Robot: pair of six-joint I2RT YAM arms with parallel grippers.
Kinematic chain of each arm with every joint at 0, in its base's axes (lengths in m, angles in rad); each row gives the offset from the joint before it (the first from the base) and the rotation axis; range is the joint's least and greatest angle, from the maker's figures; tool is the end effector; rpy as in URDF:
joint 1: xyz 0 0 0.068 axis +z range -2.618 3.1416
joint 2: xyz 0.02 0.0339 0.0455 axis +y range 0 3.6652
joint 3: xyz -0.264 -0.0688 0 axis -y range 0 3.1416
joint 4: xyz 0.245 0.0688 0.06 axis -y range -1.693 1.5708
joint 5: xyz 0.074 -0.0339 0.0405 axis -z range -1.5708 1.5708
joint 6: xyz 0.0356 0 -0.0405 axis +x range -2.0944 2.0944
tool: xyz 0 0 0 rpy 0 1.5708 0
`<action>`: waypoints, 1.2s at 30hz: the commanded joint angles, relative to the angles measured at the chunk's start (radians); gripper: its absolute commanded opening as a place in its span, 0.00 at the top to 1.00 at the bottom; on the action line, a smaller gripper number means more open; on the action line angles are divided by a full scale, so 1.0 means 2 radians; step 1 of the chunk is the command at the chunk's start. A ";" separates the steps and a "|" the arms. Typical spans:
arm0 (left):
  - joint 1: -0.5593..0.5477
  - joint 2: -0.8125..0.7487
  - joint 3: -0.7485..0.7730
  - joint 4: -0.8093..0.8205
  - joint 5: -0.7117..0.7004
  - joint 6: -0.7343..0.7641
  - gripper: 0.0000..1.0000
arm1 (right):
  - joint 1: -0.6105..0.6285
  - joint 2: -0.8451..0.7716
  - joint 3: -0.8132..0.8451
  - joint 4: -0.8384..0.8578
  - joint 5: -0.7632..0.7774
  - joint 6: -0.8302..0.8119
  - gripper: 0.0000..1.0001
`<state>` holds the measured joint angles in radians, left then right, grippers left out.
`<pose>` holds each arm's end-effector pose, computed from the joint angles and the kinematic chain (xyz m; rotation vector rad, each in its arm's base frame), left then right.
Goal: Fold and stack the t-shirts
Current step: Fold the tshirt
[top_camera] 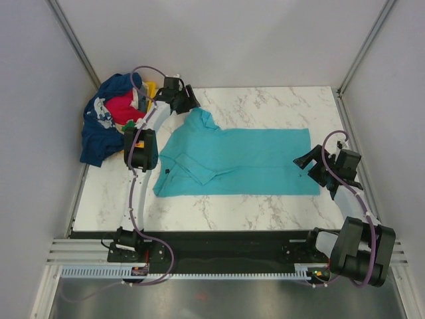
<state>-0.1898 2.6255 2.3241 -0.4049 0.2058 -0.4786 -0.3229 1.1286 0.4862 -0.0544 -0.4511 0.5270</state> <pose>0.5723 -0.1174 0.1577 -0.2250 2.3168 -0.5787 0.2140 -0.0552 0.1853 0.7062 2.1443 0.6192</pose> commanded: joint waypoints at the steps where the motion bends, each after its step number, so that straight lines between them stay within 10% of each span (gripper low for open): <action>1: 0.004 0.021 0.017 0.016 0.028 -0.005 0.30 | 0.006 0.003 -0.004 0.023 -0.008 -0.005 0.02; 14: 0.005 0.045 0.036 0.041 0.081 -0.031 0.43 | 0.013 0.021 -0.005 0.045 -0.004 0.003 0.02; 26: 0.007 0.044 0.031 0.041 0.081 -0.035 0.97 | 0.013 0.036 -0.008 0.056 0.002 0.005 0.02; 36: 0.013 0.021 -0.013 0.072 0.082 -0.042 0.98 | 0.027 0.141 0.193 0.007 0.087 0.054 0.02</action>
<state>-0.1764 2.7007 2.3463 -0.2893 0.3538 -0.5457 -0.2752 1.3281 0.7120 -0.0444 -0.3637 0.6067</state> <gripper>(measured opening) 0.033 0.982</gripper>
